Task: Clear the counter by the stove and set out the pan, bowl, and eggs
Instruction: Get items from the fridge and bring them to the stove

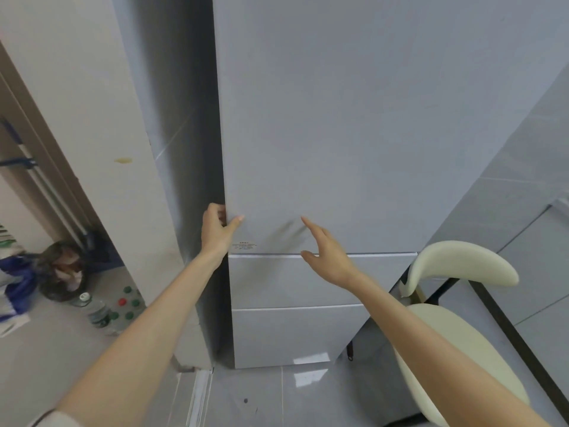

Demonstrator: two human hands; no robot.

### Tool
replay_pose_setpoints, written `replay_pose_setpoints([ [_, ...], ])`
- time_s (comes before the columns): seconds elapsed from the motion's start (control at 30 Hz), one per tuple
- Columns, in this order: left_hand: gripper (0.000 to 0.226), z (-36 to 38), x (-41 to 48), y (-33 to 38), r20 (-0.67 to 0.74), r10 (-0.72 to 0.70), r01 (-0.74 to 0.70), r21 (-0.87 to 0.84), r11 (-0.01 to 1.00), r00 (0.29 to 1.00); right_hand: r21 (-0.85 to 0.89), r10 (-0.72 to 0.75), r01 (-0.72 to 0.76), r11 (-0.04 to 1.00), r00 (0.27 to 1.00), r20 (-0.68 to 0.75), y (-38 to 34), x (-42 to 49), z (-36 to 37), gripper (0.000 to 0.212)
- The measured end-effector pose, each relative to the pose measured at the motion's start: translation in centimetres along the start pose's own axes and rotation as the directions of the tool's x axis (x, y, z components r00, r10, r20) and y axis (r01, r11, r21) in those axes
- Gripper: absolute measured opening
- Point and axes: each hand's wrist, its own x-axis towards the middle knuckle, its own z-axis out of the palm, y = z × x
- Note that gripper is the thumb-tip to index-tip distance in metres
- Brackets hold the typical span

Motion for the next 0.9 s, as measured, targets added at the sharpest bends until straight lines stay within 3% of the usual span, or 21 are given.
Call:
replay_pose_setpoints([
  [0.17,0.027,-0.8,-2.0,0.4,0.017,0.037,-0.037,0.055,0.998,0.999,0.071,-0.012,0.013,0.997,1.000,-0.011,-0.2,-2.2,0.8,0.073],
  [0.33,0.031,-1.5,-8.1,-0.5,-0.009,0.073,-0.073,0.000,0.997,0.997,0.052,0.002,-0.003,0.999,1.000,0.019,0.3,-6.2,0.8,0.062],
  [0.47,0.048,-1.9,-13.5,0.5,-0.015,0.054,-0.054,-0.063,0.996,0.998,0.081,0.015,-0.016,0.997,1.000,0.017,0.5,-11.4,0.2,0.056],
  [0.57,0.072,-1.8,-18.2,1.1,0.049,0.057,-0.057,-0.003,0.998,0.997,0.081,-0.006,0.005,0.997,1.000,0.004,1.0,-16.3,-0.4,0.055],
  [0.63,0.071,-1.3,-21.7,1.6,0.106,0.069,-0.077,0.079,0.994,0.992,0.089,-0.005,0.007,0.996,1.000,-0.024,1.4,-19.9,-0.9,0.054],
  [0.9,0.076,1.4,-34.9,2.1,0.186,0.163,-0.175,0.046,0.984,0.969,0.173,0.070,-0.053,0.983,0.993,-0.096,3.7,-32.5,-3.4,0.056],
])
